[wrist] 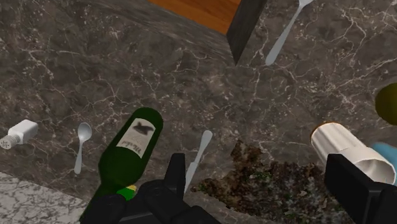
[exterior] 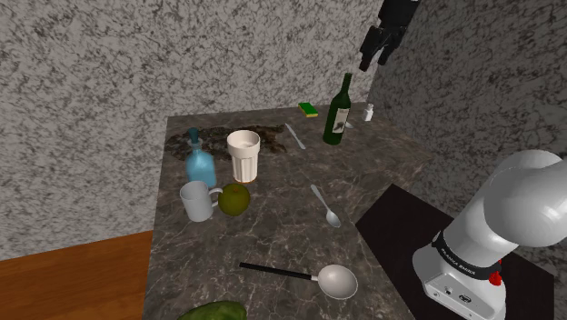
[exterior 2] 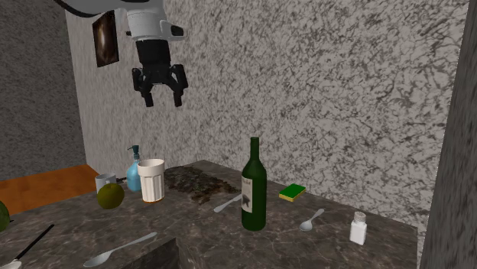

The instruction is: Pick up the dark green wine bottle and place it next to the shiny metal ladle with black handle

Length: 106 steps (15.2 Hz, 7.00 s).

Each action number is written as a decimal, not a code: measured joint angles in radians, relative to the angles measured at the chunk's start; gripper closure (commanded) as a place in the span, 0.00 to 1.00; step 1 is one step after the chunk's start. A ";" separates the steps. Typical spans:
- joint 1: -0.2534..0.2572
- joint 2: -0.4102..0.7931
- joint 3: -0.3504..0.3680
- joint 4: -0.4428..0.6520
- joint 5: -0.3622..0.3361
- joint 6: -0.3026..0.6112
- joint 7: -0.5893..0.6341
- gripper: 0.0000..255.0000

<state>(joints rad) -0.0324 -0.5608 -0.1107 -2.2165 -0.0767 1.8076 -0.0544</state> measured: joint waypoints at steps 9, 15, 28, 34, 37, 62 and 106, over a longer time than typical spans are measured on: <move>-0.042 0.294 -0.101 0.169 0.021 0.107 -0.039 0.00; -0.074 0.503 -0.161 0.324 0.074 0.143 -0.075 0.00; -0.153 0.819 -0.213 0.551 0.189 0.194 -0.140 0.00; -0.154 0.829 -0.212 0.532 0.194 0.223 -0.144 0.00; -0.154 0.829 -0.212 0.531 0.194 0.223 -0.144 1.00; -0.158 0.811 -0.217 0.694 0.182 0.043 -0.133 1.00; 0.012 -0.214 0.172 0.236 0.093 -0.509 0.428 1.00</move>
<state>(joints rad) -0.0200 -0.7747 0.0617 -1.9802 0.0160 1.2983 0.3731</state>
